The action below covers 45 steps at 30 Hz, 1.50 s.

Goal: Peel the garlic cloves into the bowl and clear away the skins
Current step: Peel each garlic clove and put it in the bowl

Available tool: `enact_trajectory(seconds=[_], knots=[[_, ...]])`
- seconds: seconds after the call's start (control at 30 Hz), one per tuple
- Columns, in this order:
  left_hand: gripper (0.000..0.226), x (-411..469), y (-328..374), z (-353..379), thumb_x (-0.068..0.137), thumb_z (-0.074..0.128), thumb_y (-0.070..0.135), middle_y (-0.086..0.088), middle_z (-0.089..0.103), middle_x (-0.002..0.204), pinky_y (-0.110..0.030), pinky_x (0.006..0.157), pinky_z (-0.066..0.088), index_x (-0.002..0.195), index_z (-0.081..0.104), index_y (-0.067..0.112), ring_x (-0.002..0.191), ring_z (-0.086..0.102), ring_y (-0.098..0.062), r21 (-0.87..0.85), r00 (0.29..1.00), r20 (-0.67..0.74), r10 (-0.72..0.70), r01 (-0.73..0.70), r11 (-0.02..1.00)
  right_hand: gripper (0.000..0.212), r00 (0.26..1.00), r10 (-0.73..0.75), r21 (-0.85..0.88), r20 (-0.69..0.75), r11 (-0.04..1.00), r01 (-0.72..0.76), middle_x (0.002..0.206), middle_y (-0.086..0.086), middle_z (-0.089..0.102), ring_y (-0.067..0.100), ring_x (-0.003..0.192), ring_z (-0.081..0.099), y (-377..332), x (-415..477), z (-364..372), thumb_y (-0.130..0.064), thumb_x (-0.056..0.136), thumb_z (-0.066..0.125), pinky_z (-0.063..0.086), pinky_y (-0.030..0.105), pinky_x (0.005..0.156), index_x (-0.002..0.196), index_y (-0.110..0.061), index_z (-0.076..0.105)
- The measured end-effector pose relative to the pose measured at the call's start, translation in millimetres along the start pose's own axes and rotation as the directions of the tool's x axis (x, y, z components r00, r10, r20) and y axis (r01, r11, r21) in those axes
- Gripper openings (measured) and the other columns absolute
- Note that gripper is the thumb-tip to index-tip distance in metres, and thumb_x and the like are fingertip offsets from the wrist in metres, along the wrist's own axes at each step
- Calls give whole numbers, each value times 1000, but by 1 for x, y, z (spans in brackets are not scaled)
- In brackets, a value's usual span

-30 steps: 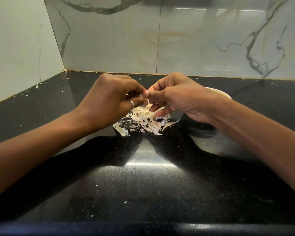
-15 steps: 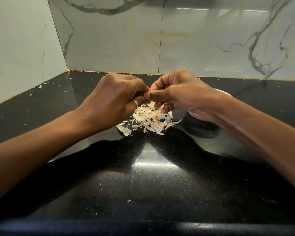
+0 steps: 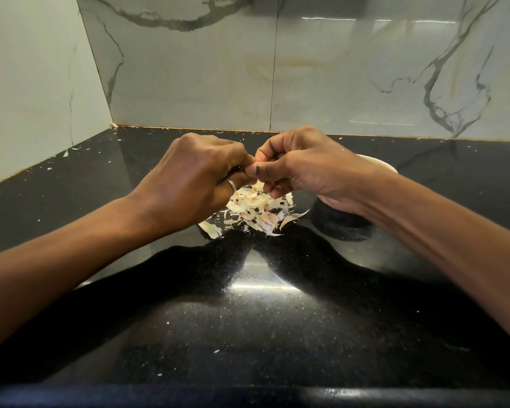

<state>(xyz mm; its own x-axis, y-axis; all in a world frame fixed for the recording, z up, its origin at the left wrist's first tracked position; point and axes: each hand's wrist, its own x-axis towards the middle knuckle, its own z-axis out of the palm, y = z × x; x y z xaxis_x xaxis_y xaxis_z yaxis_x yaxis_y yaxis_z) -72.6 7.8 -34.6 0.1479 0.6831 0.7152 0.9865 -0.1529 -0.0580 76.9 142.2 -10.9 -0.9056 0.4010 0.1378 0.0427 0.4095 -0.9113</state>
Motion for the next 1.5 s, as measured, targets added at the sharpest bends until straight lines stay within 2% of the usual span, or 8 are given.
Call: enact_trajectory(seconds=[0.4,0.6,0.73,0.93,1.07,1.3,1.43,1.5], knots=[[15,2,-3,0,90,74,22,-4,77,82,-6,65,33,99,78,10,66,58,-5,-19,996,-28,-79,78,997,12,991,-103,-174,-81,981,88,87,20,70,15,71,64,1,3,5,-14,98,69,56,27,60,90,-6,66],[24,3,-3,-2,89,74,28,-4,78,89,-28,69,55,103,78,9,74,69,-11,-52,986,-81,-146,142,988,11,976,-153,-385,-156,919,83,84,8,75,21,80,75,12,10,2,-20,100,66,64,47,71,94,-14,73],[27,4,-3,-3,90,71,31,-2,77,94,-26,71,54,110,77,13,77,69,-10,-67,985,-73,-155,151,986,10,967,-211,-381,-145,914,142,90,7,75,12,76,60,15,10,0,-29,97,70,53,43,76,98,-22,78],[31,7,-1,-3,91,74,22,1,77,101,-23,77,57,120,73,13,87,71,-7,-132,971,-75,-229,218,967,11,940,-294,-369,-173,904,215,90,12,77,43,91,69,15,11,-1,-32,95,73,56,63,83,94,-23,81],[39,6,0,1,90,75,14,13,68,102,3,83,42,127,68,9,103,58,8,-198,947,-36,-318,305,931,12,922,-337,-409,-188,881,238,80,3,77,25,72,69,15,10,-2,-32,94,74,59,50,73,95,-23,81],[38,5,5,4,94,70,15,15,68,105,-2,88,45,131,65,15,100,65,3,-262,926,21,-378,370,891,12,909,-362,-471,-206,851,232,77,-7,76,1,65,64,18,12,2,-30,94,75,54,26,63,98,-20,81],[35,4,7,4,95,68,12,12,72,108,-7,90,49,129,66,17,103,65,7,-315,908,54,-415,410,856,14,920,-336,-401,-204,886,234,83,-3,78,13,79,75,19,13,4,-26,91,79,63,43,78,100,-17,79],[33,4,8,4,95,67,10,13,73,107,-9,90,50,127,67,18,102,65,10,-348,894,83,-439,439,828,14,928,-318,-380,-194,896,228,82,-2,78,14,79,76,19,13,4,-25,91,79,63,39,75,101,-15,78]])
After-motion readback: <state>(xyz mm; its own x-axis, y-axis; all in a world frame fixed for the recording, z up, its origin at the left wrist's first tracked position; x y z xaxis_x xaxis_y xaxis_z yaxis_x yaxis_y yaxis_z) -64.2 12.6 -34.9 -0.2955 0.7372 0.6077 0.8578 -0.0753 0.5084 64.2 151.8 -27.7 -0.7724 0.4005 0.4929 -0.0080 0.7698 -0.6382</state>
